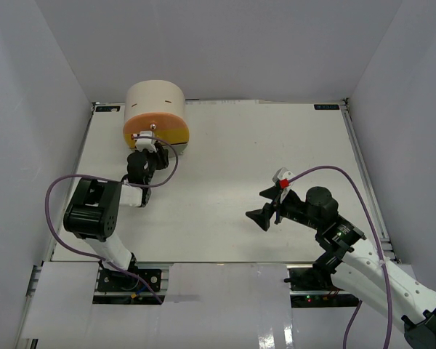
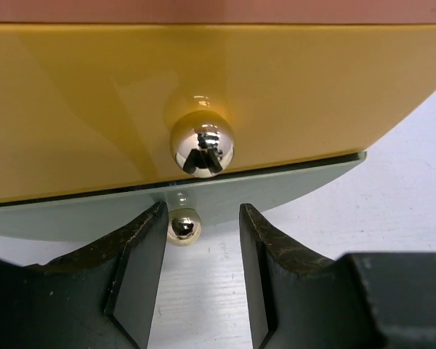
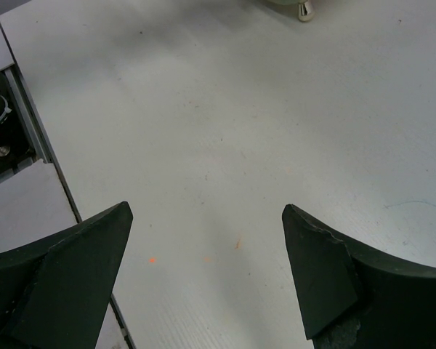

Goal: Sort the stationery into containers
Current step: Close the drawer in the storage box, then reset both arms

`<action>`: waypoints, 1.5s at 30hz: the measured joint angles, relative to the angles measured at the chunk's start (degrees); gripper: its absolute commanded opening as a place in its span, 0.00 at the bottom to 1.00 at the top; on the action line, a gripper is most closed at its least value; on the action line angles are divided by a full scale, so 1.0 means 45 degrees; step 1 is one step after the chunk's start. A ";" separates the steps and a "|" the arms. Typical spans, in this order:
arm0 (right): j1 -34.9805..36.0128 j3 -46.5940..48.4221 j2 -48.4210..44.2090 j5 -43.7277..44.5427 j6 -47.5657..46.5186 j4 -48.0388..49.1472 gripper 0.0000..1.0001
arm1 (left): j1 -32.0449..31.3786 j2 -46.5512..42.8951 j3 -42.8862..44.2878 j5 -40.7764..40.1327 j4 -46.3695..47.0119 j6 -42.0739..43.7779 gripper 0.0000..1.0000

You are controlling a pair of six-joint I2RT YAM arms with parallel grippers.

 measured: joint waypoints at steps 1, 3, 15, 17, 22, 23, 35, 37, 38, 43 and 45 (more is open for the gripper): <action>0.0000 0.0000 -0.0015 0.0000 0.0000 0.0000 0.90 | 0.0000 0.0053 0.0039 -0.0058 0.0053 -0.0058 0.54; 0.0000 0.0000 -0.0058 0.0005 0.0000 0.0000 0.90 | 0.0000 0.0185 0.0136 -0.0199 0.0165 -0.0170 0.54; 0.0000 -0.0005 -0.0364 0.0073 0.0010 -0.0015 0.90 | -0.0005 0.0350 0.0131 -0.0665 0.0709 -0.0670 0.61; 0.0000 -0.0005 -0.0481 0.0262 0.0015 -0.0078 0.90 | 0.0000 0.0102 -0.0073 -0.0690 0.0704 -0.0719 0.64; 0.0000 0.0092 -0.0991 0.1069 0.0029 -0.0665 0.90 | 0.0000 -0.2356 -0.1010 -0.0797 -0.0393 -0.0787 0.70; 0.0000 0.0155 -0.1088 0.1307 0.0029 -0.0826 0.90 | 0.0000 -0.3177 -0.1141 -0.0821 -0.0777 -0.0797 0.73; 0.0000 0.2166 -0.3215 0.6091 -0.0117 -0.2871 0.90 | -0.0005 -1.2250 0.1370 -0.0651 -1.0812 -0.0651 0.98; 0.0000 0.2443 -0.3687 0.7198 -0.0219 -0.3065 0.90 | -0.0078 -1.3299 0.2220 -0.0797 -1.2653 -0.0607 0.98; 0.0000 0.2526 -0.3920 0.7781 -0.0253 -0.3147 0.90 | -0.0131 -1.3716 0.2569 -0.0908 -1.3357 -0.0607 0.98; -0.0005 0.2613 -0.4809 1.0239 -0.0602 -0.3808 0.90 | -0.0389 -1.5373 0.3983 -0.1190 -1.6728 -0.0957 0.98; -0.0005 0.2633 -0.5056 1.0894 -0.0753 -0.4085 0.90 | -0.0452 -1.5756 0.4279 -0.1253 -1.7796 -0.1180 0.98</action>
